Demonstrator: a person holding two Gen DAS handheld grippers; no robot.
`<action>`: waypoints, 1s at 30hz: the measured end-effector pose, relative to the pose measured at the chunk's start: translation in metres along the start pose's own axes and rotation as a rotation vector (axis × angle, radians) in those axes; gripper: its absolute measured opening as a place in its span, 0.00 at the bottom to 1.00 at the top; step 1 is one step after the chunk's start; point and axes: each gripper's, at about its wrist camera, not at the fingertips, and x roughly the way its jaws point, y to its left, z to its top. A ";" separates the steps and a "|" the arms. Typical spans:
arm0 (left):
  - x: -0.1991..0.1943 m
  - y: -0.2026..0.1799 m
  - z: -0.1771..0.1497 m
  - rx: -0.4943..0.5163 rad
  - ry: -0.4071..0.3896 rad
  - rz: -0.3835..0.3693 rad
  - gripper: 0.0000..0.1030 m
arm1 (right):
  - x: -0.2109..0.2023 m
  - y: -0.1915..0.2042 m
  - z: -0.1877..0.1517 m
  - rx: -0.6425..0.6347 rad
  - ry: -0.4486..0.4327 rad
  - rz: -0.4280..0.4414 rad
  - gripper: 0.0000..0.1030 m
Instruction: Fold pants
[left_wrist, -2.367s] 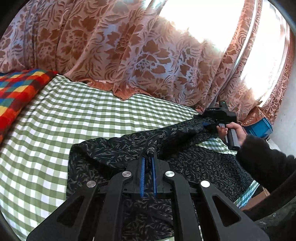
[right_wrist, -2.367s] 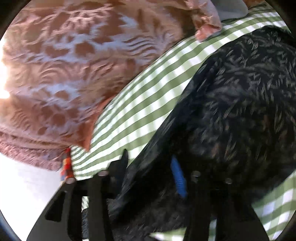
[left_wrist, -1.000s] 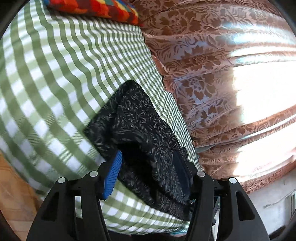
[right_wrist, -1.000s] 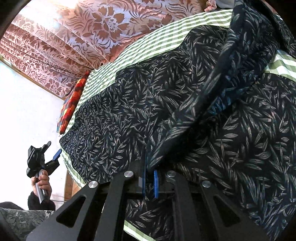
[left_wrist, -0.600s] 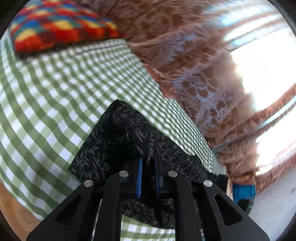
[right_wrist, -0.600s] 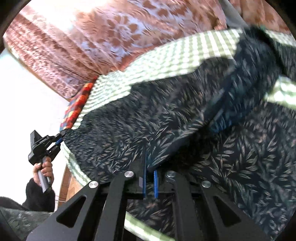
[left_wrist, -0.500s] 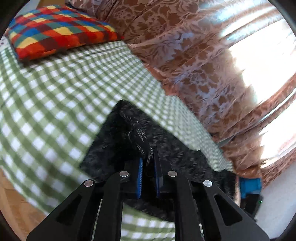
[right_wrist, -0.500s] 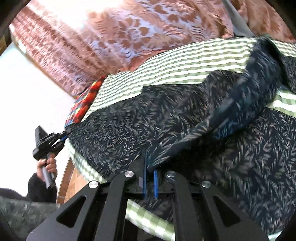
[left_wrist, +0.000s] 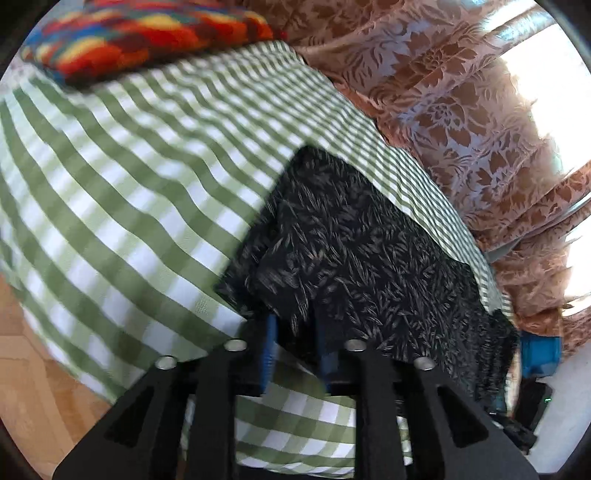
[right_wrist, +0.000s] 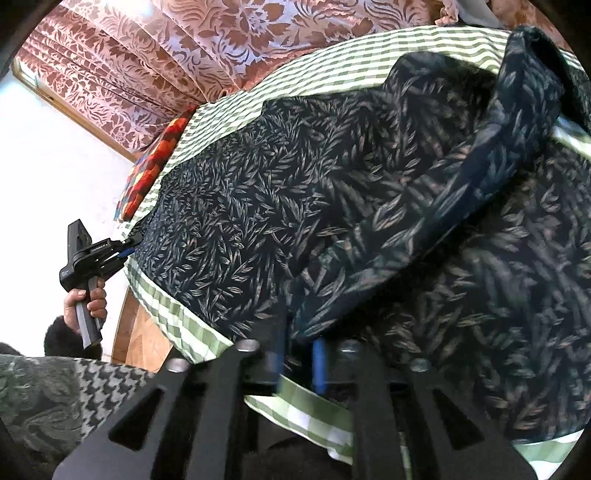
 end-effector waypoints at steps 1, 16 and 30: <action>-0.006 -0.002 0.002 0.008 -0.021 0.021 0.27 | -0.009 -0.004 0.001 0.007 -0.018 -0.011 0.37; 0.005 -0.114 -0.029 0.355 0.010 -0.122 0.36 | -0.124 -0.171 0.039 0.599 -0.470 -0.195 0.45; 0.052 -0.252 -0.110 0.758 0.197 -0.397 0.49 | -0.106 -0.255 0.103 0.757 -0.491 -0.389 0.08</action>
